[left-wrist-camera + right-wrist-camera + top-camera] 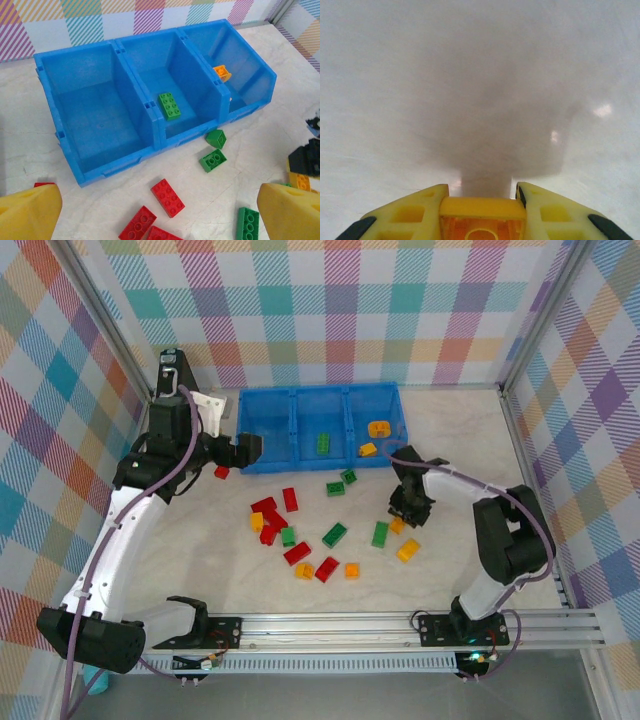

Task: Sort the legos into containers by color
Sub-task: Pick up the lego from the bottom-center of the table, then place the lego in the container.

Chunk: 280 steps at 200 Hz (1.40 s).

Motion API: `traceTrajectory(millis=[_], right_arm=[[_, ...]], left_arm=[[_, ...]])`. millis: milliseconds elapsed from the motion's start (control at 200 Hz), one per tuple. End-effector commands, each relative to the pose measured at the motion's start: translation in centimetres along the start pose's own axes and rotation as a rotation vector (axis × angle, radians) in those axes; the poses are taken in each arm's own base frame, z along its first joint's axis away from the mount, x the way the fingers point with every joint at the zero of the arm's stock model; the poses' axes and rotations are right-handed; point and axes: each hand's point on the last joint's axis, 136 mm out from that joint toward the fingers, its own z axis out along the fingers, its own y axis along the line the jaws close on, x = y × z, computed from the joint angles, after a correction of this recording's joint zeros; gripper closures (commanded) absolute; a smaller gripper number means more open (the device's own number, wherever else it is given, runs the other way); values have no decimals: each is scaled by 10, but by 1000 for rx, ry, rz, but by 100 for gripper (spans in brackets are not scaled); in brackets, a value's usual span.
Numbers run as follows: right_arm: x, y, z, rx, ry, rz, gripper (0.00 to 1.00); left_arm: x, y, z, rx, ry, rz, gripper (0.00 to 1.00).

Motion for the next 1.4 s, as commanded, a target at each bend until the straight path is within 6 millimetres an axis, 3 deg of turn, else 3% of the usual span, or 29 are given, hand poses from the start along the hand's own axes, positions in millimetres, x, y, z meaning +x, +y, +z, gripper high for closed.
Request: traceTrajectory(millis=[0, 140, 220, 380, 580, 850, 1145, 1275, 1395], right_arm=[[-51, 36, -37, -51, -161, -151, 72], [-112, 88, -89, -96, -373, -312, 73], [-141, 113, -108, -103, -485, -379, 73], [-187, 162, -130, -121, -646, -497, 72], [-228, 201, -133, -90, -781, -592, 72], [-252, 241, -96, -96, -840, -699, 68], [-269, 254, -73, -61, -878, -731, 62], [-266, 256, -64, -63, -858, -741, 49], [-263, 254, -72, -70, -849, -746, 42]], left_arm=[[-1, 4, -1, -16, -9, 2, 0], [-1, 5, -1, -22, -11, 4, 0], [0, 6, -1, -25, -8, 5, 0], [1, 6, 1, -25, -3, 3, 0], [1, 4, 1, -14, -2, 2, 0], [1, 3, 1, -9, -1, 1, 0], [6, 2, 5, 3, 14, -7, 0], [6, 3, 7, 4, 32, -6, 0], [6, 4, 4, -9, 33, 0, 0]])
